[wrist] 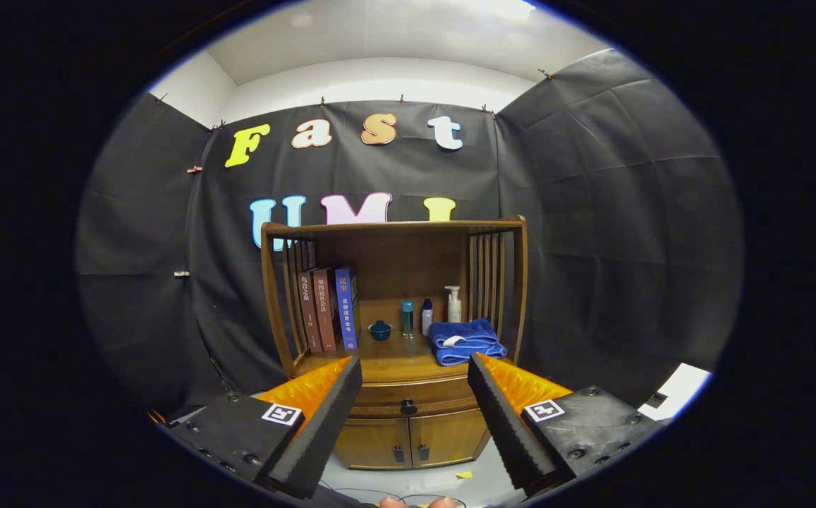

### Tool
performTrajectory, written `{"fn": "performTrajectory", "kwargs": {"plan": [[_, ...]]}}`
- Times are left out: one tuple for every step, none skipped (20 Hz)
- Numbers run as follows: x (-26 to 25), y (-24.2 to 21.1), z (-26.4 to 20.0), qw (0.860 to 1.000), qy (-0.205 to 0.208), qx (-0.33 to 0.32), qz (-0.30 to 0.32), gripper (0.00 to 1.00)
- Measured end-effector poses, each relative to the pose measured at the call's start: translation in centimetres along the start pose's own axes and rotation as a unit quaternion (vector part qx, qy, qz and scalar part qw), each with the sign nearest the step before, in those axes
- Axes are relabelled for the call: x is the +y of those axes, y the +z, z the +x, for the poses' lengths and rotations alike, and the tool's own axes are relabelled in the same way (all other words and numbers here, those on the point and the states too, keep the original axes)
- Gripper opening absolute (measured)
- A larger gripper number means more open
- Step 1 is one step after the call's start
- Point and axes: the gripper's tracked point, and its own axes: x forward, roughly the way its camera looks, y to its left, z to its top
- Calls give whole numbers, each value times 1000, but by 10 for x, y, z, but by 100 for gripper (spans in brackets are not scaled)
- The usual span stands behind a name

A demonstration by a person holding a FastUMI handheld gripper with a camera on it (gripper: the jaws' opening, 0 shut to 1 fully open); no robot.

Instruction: Pull open the drawer, take out the items inside it, and place them on the countertop above the cabinet.

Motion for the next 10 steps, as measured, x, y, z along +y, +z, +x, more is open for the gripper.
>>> {"fn": "performTrajectory", "kwargs": {"plan": [[0, 0, 0, 1000, 0, 0, 0, 99], [0, 1, 0, 1000, 0, -1, 0, 99], [1, 1, -1, 1000, 0, -1, 0, 99], [1, 1, 0, 1000, -1, -1, 0, 99], [0, 0, 0, 1000, -1, -1, 0, 99], [1, 1, 0, 1000, -1, -1, 1, 99], [1, 0, 0, 1000, -1, -1, 0, 99], [1, -1, -1, 1000, -1, -1, 0, 99], [2, -1, -1, 1000, -1, -2, -1, 99], [1, 0, -1, 1000, -1, -4, -2, 99]]}}
